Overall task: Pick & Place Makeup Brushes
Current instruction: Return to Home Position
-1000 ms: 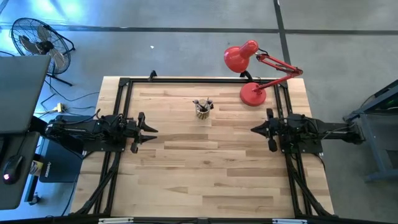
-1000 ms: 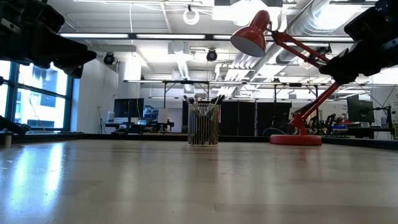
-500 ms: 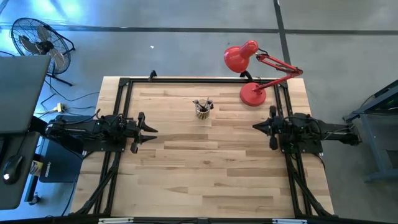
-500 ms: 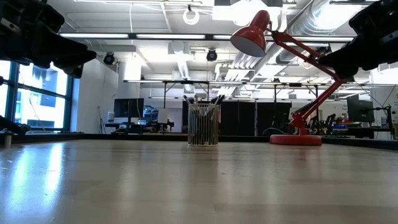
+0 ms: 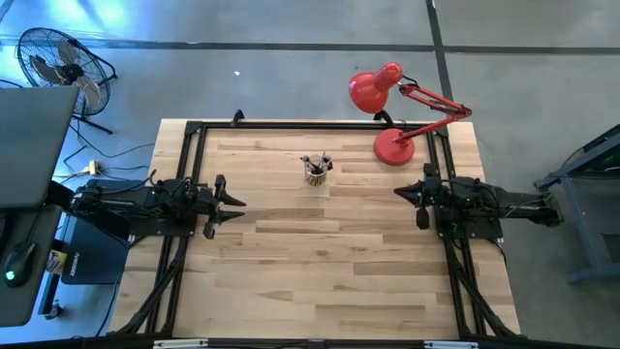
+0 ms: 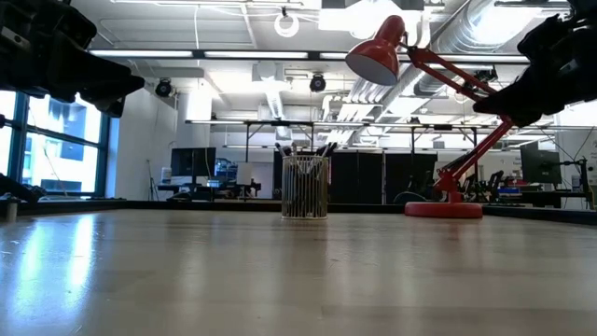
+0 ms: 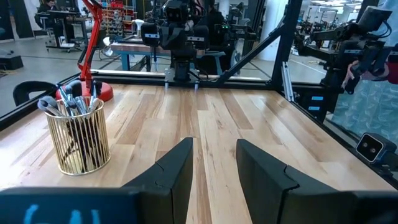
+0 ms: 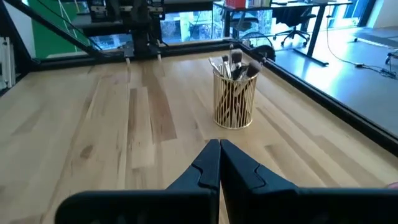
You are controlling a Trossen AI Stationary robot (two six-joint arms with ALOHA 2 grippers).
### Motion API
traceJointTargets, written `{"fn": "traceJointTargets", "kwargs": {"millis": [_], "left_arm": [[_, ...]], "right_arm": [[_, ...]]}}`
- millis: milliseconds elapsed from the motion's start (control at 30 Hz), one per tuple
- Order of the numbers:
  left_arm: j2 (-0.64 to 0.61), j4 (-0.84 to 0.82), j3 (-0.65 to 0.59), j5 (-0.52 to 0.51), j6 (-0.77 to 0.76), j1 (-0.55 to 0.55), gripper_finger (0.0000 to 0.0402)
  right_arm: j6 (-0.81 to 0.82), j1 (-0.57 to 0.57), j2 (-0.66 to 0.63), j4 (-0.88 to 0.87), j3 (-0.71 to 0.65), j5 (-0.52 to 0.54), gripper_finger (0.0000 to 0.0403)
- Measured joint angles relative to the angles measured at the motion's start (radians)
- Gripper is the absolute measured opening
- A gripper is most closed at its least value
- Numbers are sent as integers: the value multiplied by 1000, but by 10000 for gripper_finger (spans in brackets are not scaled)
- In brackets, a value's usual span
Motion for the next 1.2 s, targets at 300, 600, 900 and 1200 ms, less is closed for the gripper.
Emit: {"fn": "traceJointTargets", "kwargs": {"millis": [300,600,900,1200], "left_arm": [[0,0,0,0,0,0,122],[0,1,0,0,0,0,122],[0,1,0,0,0,0,122],[0,1,0,0,0,0,122]], "right_arm": [[-62,0,1,-85,-1,-84,0],[-79,0,1,-101,0,-145,0],[-75,0,1,-102,0,-162,0],[-74,0,1,-102,0,-162,0]]}}
